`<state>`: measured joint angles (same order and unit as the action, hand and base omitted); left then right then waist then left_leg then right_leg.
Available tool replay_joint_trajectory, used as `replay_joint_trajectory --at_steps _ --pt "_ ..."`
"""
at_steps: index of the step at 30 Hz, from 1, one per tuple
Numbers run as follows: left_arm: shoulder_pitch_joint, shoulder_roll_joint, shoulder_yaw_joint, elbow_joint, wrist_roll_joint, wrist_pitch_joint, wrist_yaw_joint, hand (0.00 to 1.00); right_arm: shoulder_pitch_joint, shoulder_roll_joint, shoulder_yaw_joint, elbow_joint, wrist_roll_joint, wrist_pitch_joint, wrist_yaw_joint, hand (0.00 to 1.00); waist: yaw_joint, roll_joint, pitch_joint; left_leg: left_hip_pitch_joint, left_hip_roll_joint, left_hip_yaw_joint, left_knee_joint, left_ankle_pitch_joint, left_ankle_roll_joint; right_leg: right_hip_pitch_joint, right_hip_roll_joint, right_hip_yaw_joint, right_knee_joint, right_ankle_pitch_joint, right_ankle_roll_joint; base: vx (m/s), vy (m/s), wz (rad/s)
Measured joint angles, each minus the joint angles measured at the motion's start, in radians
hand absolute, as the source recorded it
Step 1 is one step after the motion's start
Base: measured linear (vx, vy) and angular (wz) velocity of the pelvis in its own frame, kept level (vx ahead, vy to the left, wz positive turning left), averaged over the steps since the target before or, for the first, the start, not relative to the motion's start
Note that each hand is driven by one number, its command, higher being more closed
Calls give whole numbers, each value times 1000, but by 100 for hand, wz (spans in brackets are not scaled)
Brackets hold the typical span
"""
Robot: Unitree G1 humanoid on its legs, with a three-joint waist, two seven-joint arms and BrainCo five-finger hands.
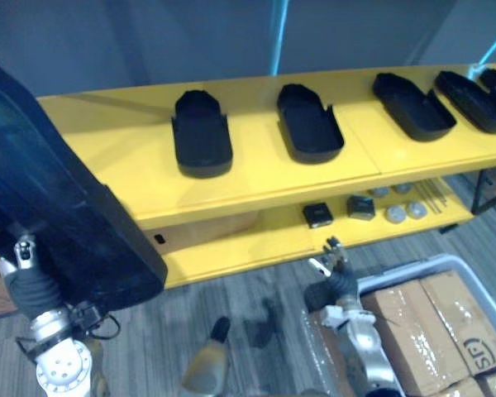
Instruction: Walk over and take plastic housings, then place them on the shelf
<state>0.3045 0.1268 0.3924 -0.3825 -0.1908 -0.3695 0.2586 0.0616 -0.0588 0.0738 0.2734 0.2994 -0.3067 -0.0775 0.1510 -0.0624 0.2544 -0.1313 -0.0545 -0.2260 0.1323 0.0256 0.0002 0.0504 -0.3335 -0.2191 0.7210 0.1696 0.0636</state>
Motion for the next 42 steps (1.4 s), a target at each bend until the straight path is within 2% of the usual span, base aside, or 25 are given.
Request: replay_joint_trajectory --at_steps 1,2,3,4,5,7,9,10,11,13,16,19,23,26,31,34,36,38,39,41,42 --pt "-13 5 -3 -3 0 0 12 100 -9 5 -9 2 -3 0 -5 0 -7 13 3 19 15 0 -2 -11 16 -70 7 0 89 -194 -11 -125 161 -16" --pt "-21 4 -12 -3 0 0 36 100 -7 4 -14 -1 -20 0 -7 0 -22 28 1 41 41 -1 -13 -20 20 -108 61 -11 52 -313 -21 -186 141 -3" --pt "-23 6 -17 -3 0 0 43 100 1 4 -14 -8 -20 0 -8 0 -34 41 -3 47 51 -9 -20 -22 20 -119 90 -17 5 -340 -18 -229 133 19" --pt "-31 6 -22 -2 1 1 46 100 16 4 -19 -28 -20 0 -8 0 -54 44 -2 63 57 -16 -21 -25 20 -121 126 -13 -87 -362 -10 -233 132 31" --pt "-39 7 -24 1 5 1 46 100 37 2 -26 -46 -20 -1 -12 0 -60 39 -5 85 56 -12 -20 -30 13 -122 156 8 -199 -369 0 -252 132 31" --pt "-49 14 -25 1 13 0 47 100 64 -1 -44 -74 -19 -1 -11 0 -62 23 -16 98 36 -13 -22 -45 10 -119 169 22 -311 -341 24 -185 60 23" --pt "-47 24 -19 -8 13 0 51 100 57 -11 -60 -74 -17 -2 -5 0 -55 -20 -44 94 -2 -4 -32 -58 -6 -112 160 25 -441 -219 2 -20 -139 5" --pt "-45 7 -21 -6 14 1 53 100 40 -26 -70 -68 -16 -2 6 0 -50 -29 -53 94 -8 5 -31 -68 -18 -71 158 9 -524 -238 22 90 -224 -15" --pt "-44 -4 -22 -6 16 1 53 100 28 -35 -75 -67 -16 -2 12 0 -49 -16 -54 91 -2 13 -26 -73 -25 -52 166 2 -566 -230 35 83 -195 -20" --pt "-45 -30 -24 -11 45 2 50 100 9 -63 -92 -67 -15 -3 27 0 -57 40 -76 80 29 58 -21 -88 -33 -27 201 1 -656 -188 24 60 -132 -22" --pt "-53 -30 -24 -35 44 1 46 100 13 -68 -111 -74 6 -2 41 0 -62 69 -101 99 51 102 -41 -97 -37 1 220 13 -706 -171 21 79 -92 -26" --pt "-62 -29 -22 -36 43 1 46 100 19 -61 -120 -111 38 -1 66 0 -79 71 -122 118 60 123 -65 -97 -37 10 228 28 -727 -165 16 61 -37 -18" --pt "-69 -29 -22 -32 54 1 55 100 30 -48 -128 -157 50 -1 111 0 -98 46 -141 137 61 128 -86 -96 -37 21 229 30 -733 -163 14 42 -7 -4" --pt "-71 -20 -22 -31 86 1 89 100 29 -44 -125 -185 49 -1 145 0 -97 37 -159 142 59 127 -92 -96 -37 23 226 28 -734 -163 14 16 6 1" --pt "-70 -16 -15 -31 152 23 123 100 -63 -67 -44 -230 51 -1 164 0 -92 53 -165 150 46 88 -100 -82 -52 54 217 -18 -745 -166 13 -8 0 25" --pt "-50 -17 11 -31 169 45 136 100 -128 -75 28 -231 73 -1 165 0 -60 81 -181 148 40 54 -110 -68 -56 65 213 -55 -746 -170 13 -19 -9 34" --pt "-28 -17 39 -30 171 48 135 100 -153 -73 76 -231 76 -1 162 0 -54 94 -186 147 42 51 -120 -73 -62 96 207 -115 -745 -183 14 5 -38 87" --pt "-31 -17 43 -25 172 50 128 100 -155 -70 76 -240 47 -3 125 0 -60 100 -190 129 98 246 -120 -76 -57 137 193 -227 -742 -196 19 7 -26 160" --pt "-31 -17 48 -19 169 49 107 100 -155 -80 63 -243 -13 -18 54 0 -65 105 -194 108 127 376 -112 -73 -53 149 173 -297 -727 -210 37 11 36 149" --pt "-31 -17 53 -17 167 49 80 100 -155 -82 42 -253 -77 -45 -19 0 -69 119 -198 93 144 456 -110 -34 -54 150 154 -355 -703 -226 54 38 65 120" --pt "-29 -17 57 -17 166 48 71 100 -155 -85 35 -257 -100 -56 -45 0 -67 127 -198 93 146 457 -119 -3 -62 151 149 -363 -694 -233 59 71 96 80"
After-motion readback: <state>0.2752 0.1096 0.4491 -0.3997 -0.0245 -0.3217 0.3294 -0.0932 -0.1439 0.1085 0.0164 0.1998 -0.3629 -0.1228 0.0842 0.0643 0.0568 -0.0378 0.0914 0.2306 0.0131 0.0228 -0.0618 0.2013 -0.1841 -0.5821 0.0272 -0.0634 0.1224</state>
